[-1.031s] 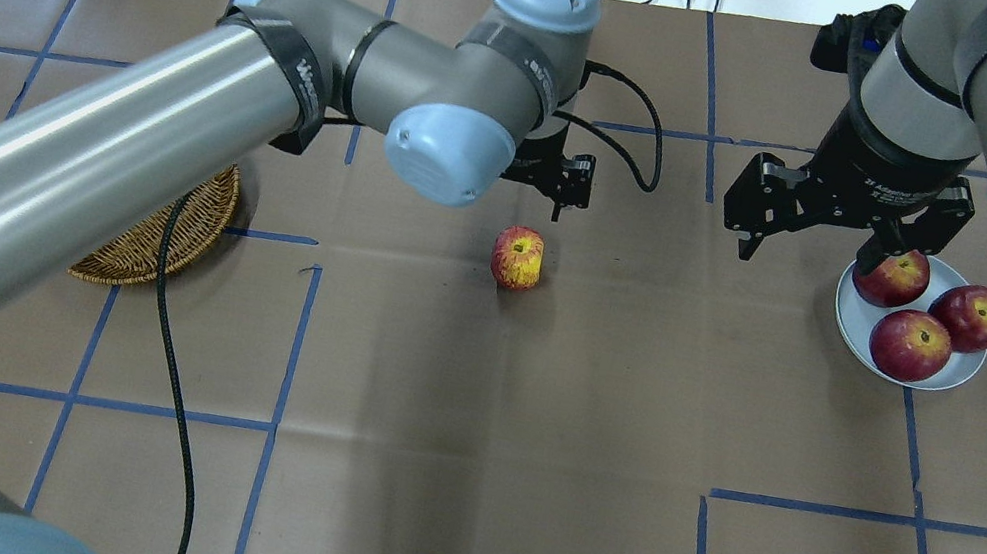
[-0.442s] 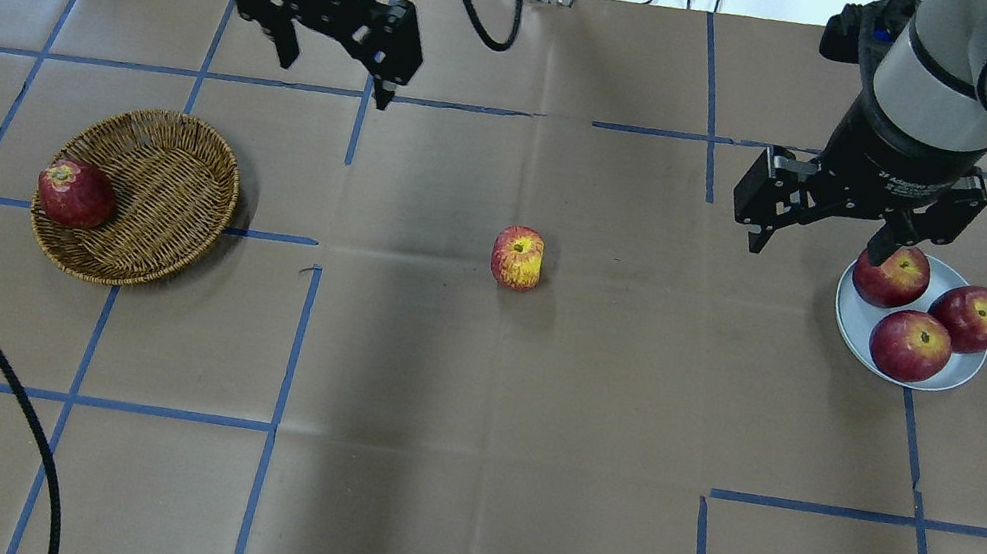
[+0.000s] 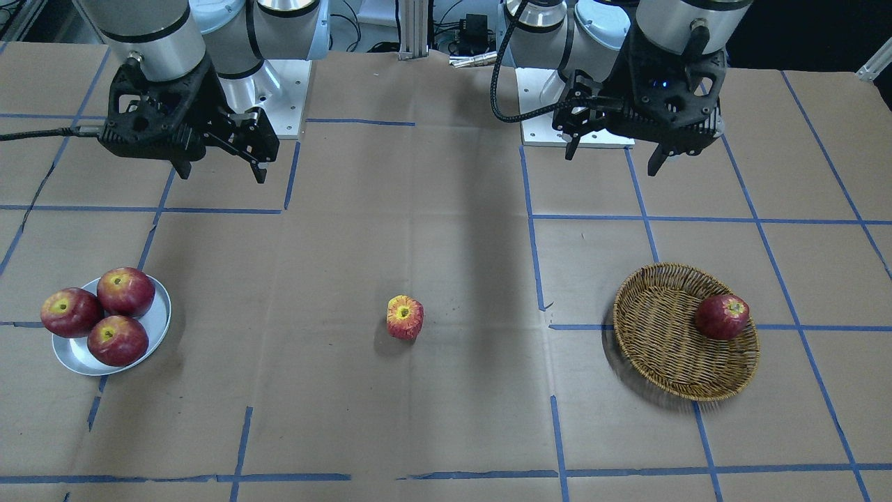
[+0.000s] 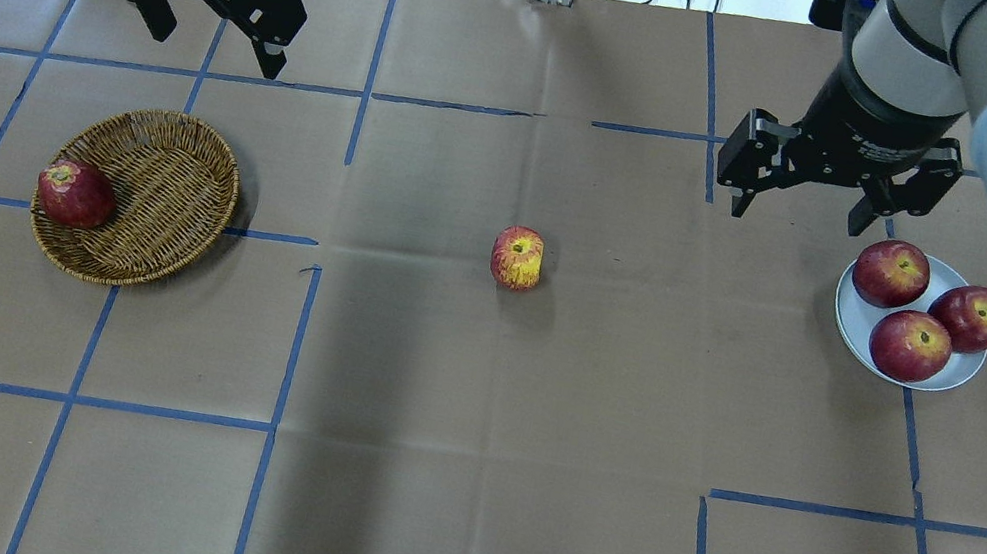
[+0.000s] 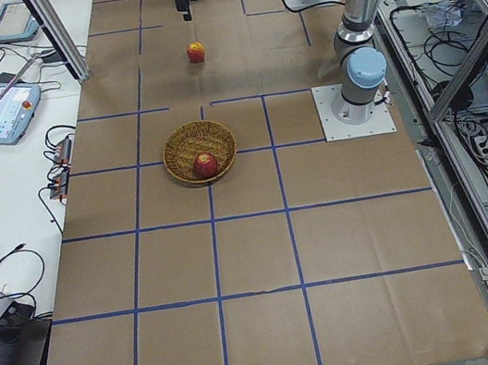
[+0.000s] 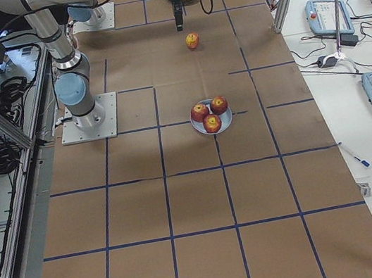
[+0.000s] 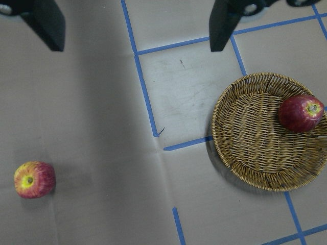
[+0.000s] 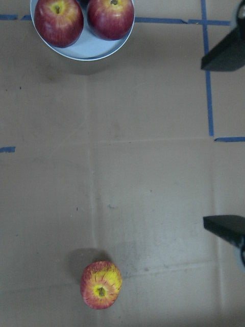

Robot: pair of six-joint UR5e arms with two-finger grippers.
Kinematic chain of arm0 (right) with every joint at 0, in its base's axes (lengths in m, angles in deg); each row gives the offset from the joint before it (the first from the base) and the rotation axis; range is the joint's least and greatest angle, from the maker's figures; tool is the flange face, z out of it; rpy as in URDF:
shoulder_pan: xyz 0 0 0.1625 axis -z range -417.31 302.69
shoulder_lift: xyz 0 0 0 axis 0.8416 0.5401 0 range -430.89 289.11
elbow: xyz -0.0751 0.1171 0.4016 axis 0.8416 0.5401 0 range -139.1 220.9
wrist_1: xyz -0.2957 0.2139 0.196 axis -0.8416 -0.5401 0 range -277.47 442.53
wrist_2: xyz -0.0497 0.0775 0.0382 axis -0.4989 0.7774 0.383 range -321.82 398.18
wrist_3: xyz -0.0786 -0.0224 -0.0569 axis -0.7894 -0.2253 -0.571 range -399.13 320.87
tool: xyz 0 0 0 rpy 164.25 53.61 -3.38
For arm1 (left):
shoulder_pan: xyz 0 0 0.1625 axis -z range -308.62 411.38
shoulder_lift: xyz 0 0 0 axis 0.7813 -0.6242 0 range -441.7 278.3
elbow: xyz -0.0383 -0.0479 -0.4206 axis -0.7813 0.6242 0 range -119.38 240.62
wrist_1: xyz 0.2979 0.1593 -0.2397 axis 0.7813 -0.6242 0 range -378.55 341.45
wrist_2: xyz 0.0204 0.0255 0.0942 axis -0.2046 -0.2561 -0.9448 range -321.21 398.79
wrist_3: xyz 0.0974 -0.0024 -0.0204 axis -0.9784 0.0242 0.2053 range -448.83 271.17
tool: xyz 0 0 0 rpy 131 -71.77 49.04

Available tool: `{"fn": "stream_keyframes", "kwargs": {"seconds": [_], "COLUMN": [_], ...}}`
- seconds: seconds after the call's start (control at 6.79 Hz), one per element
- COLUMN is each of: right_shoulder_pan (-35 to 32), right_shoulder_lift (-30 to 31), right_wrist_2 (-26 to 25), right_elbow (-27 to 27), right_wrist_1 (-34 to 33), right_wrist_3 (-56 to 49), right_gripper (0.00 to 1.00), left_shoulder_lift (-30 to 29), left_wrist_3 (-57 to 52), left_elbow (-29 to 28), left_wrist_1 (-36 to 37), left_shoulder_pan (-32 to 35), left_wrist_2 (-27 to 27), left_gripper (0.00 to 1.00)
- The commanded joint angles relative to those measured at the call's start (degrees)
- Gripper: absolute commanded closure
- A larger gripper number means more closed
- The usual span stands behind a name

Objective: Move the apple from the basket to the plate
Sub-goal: 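Reach the right gripper down to the apple and grasp it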

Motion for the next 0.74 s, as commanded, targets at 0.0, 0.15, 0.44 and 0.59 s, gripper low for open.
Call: {"fn": "stream_keyframes", "kwargs": {"seconds": [0.0, 0.15, 0.44, 0.59], "right_shoulder_pan": [-9.4, -12.2, -16.9, -18.0], "right_shoulder_lift": [-8.5, -12.5, -19.4, -22.3], "right_wrist_2": [0.0, 0.0, -0.4, -0.3], "right_elbow": [3.8, 3.9, 4.0, 4.0], "right_wrist_1": [-5.2, -9.8, -18.6, -21.1], "right_wrist_3": [9.0, 15.6, 20.6, 23.5], "right_gripper": [0.0, 0.0, 0.0, 0.0], "left_shoulder_lift": [3.5, 5.4, 5.9, 5.7], "left_wrist_3": [-0.3, -0.6, -0.9, -0.9], "left_elbow": [7.6, 9.3, 9.5, 9.5], "left_wrist_1": [0.5, 0.9, 1.1, 1.3], "left_shoulder_pan": [0.0, -0.1, 0.0, 0.0], "left_wrist_2": [4.1, 3.7, 0.1, -0.2], "left_gripper": [0.01, 0.01, 0.01, 0.01]}}
